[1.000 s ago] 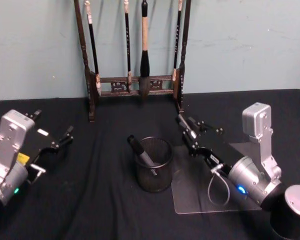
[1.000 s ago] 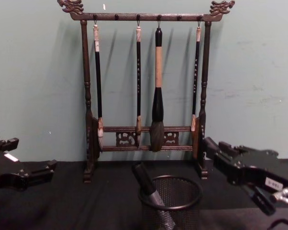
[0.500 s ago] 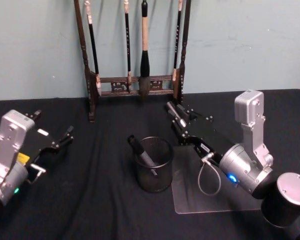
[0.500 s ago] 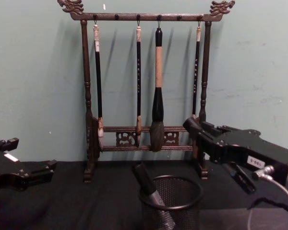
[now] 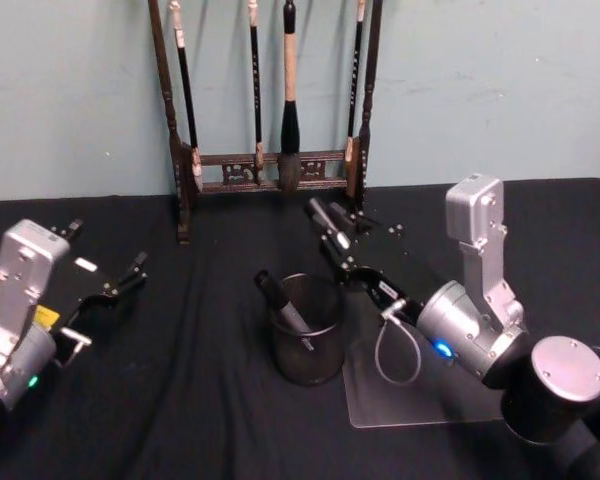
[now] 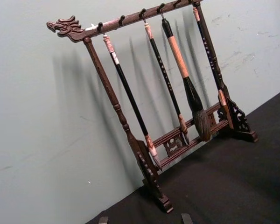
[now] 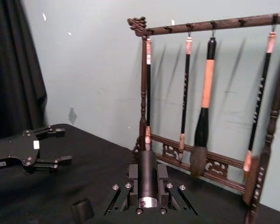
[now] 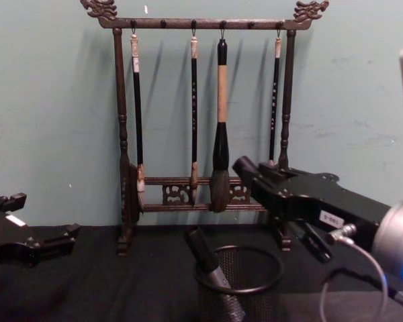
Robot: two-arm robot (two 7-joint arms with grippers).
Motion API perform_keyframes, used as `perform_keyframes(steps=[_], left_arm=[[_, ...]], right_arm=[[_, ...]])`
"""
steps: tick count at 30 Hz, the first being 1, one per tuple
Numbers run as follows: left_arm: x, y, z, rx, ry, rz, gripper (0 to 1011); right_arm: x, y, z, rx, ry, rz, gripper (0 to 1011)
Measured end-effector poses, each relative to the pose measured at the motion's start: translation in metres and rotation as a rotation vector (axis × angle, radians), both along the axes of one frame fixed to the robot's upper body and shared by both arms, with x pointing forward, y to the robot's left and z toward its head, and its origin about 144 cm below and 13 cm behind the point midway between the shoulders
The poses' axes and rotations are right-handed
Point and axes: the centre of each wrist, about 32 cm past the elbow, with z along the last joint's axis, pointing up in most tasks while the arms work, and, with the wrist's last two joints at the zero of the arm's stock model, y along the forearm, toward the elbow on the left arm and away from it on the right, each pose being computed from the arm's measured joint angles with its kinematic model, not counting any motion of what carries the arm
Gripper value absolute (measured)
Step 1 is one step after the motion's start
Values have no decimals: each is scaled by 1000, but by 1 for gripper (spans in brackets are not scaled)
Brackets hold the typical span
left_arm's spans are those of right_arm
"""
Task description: Pick up the water-based marker from the table and place it into the pen holder.
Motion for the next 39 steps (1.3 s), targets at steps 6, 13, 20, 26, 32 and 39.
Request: perform_keyframes(steps=[6,13,20,26,32,39], left_arm=[[0,0,0,0,0,0,1009],[0,0,0,0,0,0,1009],[0,0,0,0,0,0,1009],[0,0,0,0,0,0,1009],[0,0,0,0,0,0,1009],[0,0,0,0,0,0,1009]], right_arm=[[6,10,1,1,-10,21,242],[11,23,-2,-7,-6,41,242],[13,29,-6,-5,4,43,242],[15,31,-9,-9,14,40,242],[16,32,-10,-10,16,43,242],[18,34,-9,-16,12,49,242]])
